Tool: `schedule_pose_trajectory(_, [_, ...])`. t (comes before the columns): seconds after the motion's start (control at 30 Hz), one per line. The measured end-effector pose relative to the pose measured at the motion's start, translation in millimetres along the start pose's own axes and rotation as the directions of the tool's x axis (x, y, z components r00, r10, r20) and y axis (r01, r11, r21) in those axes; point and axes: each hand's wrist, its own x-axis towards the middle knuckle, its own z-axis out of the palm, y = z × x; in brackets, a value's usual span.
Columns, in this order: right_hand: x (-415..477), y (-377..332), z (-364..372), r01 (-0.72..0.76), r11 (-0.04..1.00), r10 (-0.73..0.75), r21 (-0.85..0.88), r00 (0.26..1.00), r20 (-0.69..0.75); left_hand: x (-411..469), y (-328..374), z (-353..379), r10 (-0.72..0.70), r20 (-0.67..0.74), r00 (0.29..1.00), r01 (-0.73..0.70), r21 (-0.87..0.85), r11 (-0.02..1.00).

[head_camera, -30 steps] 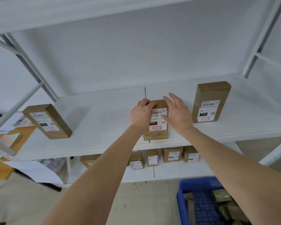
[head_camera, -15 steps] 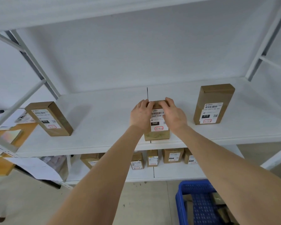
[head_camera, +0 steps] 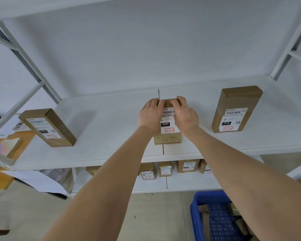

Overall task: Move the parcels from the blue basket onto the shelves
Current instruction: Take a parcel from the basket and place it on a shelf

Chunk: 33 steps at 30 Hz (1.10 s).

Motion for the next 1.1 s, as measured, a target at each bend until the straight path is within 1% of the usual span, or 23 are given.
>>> schedule_pose_trajectory(0.2, [24.2, 4.0, 5.3, 0.003, 1.000, -0.003, 0.019, 1.000, -0.029, 24.7, -9.8, 7.5, 0.013, -0.014, 1.000, -0.013, -0.005, 1.000])
schedule_pose_trajectory(0.3, [30.3, 8.5, 8.0, 0.029, 0.999, -0.027, 0.038, 0.999, -0.037, 31.3, -14.8, 8.8, 0.008, 0.027, 1.000, -0.007, -0.015, 1.000])
schedule_pose_trajectory(0.37, [31.7, 8.6, 4.7, 0.042, 0.999, -0.042, 0.004, 0.999, -0.007, 32.5, -16.6, 6.2, 0.015, 0.084, 0.996, -0.013, -0.029, 1.000])
schedule_pose_trajectory(0.43, [30.0, 5.6, 1.8, 0.061, 0.998, -0.061, -0.020, 0.998, 0.020, 29.5, -16.7, 2.9, 0.017, 0.105, 0.994, -0.015, -0.018, 1.000])
schedule_pose_trajectory(0.53, [22.8, 3.4, 3.7, 0.061, 0.997, -0.061, -0.045, 0.998, -0.002, 22.3, -15.2, 3.5, 0.023, 0.067, 0.997, -0.025, 0.027, 0.999])
schedule_pose_trajectory(0.67, [21.4, 1.5, 9.1, 0.049, 0.998, -0.051, -0.046, 0.998, -0.045, 19.6, -13.4, 5.7, 0.022, 0.026, 0.999, -0.023, 0.026, 0.999])
schedule_pose_trajectory(0.73, [25.5, 1.0, 11.3, 0.039, 0.998, -0.041, -0.041, 0.998, -0.054, 21.9, -13.5, 7.7, 0.017, 0.022, 1.000, -0.018, 0.043, 0.999])
schedule_pose_trajectory(1.1, [57.5, 0.6, 24.2, 0.018, 1.000, -0.018, -0.002, 0.996, -0.089, 49.6, -23.3, 18.8, -0.005, -0.001, 1.000, 0.005, 0.015, 1.000])
